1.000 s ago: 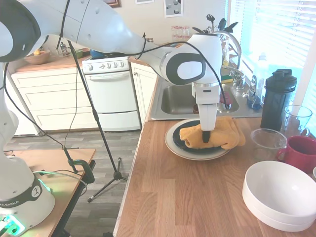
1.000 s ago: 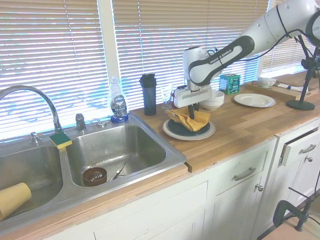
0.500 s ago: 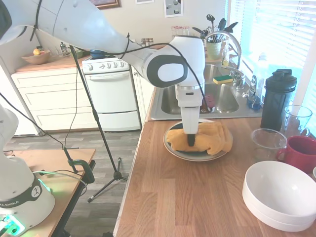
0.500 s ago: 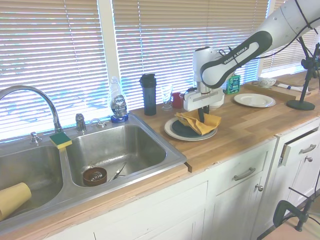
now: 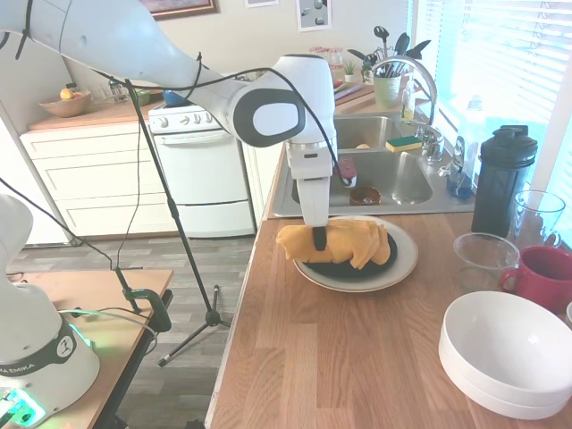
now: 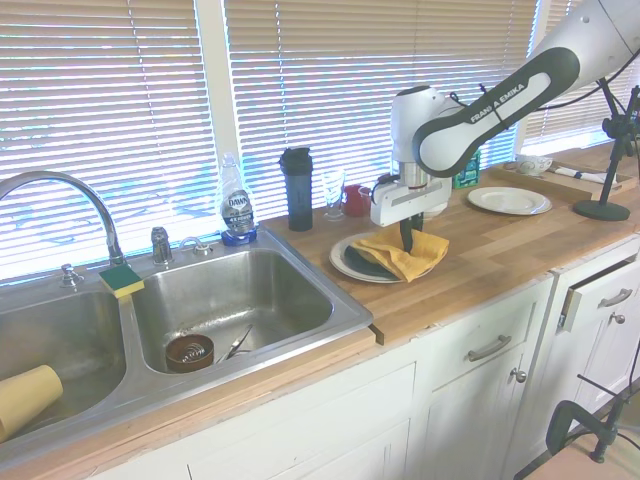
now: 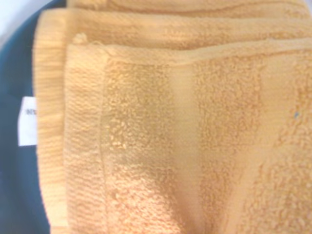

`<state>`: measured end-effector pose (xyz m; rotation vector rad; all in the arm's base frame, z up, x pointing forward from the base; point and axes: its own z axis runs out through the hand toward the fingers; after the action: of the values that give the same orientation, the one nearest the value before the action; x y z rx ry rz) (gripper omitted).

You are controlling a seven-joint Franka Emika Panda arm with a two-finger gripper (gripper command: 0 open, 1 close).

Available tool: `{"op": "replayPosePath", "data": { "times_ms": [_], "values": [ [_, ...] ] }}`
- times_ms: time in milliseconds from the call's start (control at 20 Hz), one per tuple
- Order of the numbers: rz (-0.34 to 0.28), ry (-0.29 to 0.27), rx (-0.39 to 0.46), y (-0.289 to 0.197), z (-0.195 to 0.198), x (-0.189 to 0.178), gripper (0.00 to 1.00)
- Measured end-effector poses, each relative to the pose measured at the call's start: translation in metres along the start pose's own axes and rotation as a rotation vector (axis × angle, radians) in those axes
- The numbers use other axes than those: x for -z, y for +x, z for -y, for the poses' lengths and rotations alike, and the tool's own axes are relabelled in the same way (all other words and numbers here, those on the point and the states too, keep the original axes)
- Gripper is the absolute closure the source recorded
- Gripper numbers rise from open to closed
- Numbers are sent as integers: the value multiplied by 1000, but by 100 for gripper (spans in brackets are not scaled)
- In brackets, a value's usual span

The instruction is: Wipe the blue plate in clockwise motion

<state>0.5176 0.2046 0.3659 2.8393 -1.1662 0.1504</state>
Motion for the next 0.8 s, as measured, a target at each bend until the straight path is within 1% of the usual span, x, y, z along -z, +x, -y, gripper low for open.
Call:
{"op": "replayPosePath", "data": {
  "times_ms": [300, 500, 650, 800],
  "values": [
    [7, 2, 31, -33, 12, -1, 100],
    [9, 11, 46, -50, 28, -2, 100],
    [12, 22, 44, -50, 46, -5, 100],
    [14, 34, 29, -38, 64, -8, 100]
  ]
}}
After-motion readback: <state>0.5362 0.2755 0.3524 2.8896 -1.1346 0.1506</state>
